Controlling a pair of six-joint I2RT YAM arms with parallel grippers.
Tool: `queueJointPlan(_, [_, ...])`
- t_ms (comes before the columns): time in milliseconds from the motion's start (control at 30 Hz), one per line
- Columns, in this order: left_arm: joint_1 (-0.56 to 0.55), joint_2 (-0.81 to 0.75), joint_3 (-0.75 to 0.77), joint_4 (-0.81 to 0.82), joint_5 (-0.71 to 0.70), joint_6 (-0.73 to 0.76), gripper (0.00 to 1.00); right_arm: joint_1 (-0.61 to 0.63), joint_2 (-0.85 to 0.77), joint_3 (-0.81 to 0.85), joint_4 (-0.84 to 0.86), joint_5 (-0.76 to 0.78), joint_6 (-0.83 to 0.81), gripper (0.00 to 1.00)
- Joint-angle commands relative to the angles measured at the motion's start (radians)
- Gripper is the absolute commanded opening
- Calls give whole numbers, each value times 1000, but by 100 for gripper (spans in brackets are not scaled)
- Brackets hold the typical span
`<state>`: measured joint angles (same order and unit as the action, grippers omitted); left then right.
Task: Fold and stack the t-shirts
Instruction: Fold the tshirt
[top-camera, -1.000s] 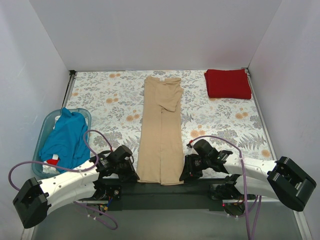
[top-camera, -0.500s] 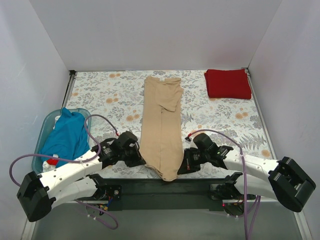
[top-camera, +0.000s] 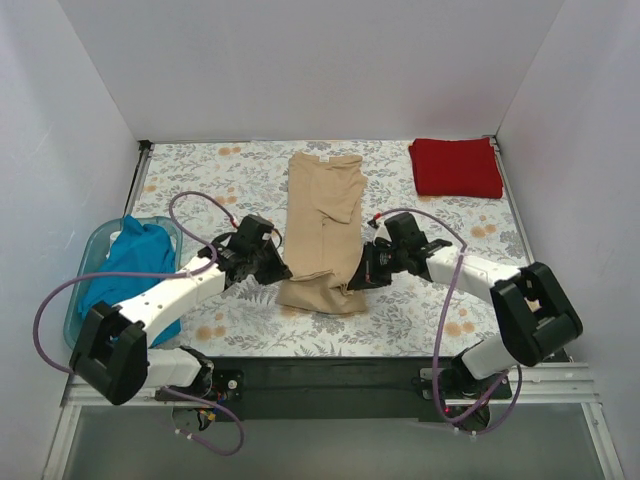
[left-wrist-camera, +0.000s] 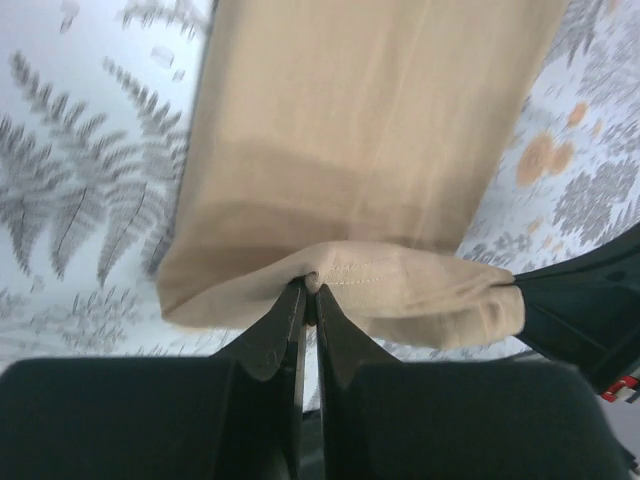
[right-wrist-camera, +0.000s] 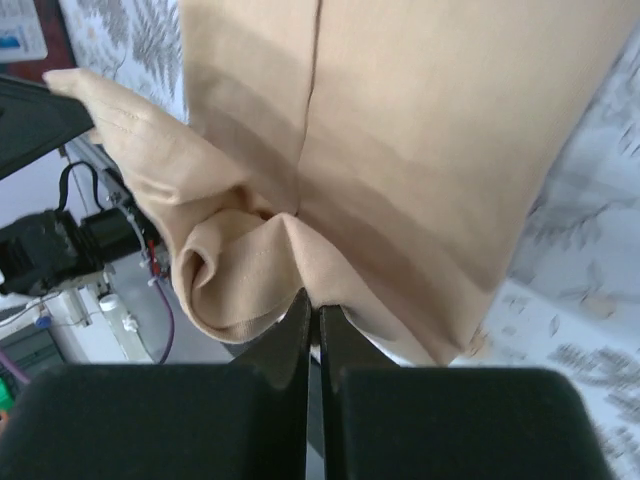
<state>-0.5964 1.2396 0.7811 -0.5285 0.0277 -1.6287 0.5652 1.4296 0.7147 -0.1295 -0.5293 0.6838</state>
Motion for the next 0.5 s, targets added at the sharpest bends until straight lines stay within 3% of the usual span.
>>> queueJointPlan(0, [38,86,79,119,0,61,0,-36,110,103,14,-3,-84,1])
queueJointPlan(467, [165,373,257,257,24,55,0,-180,342,336,60,-12,-92,1])
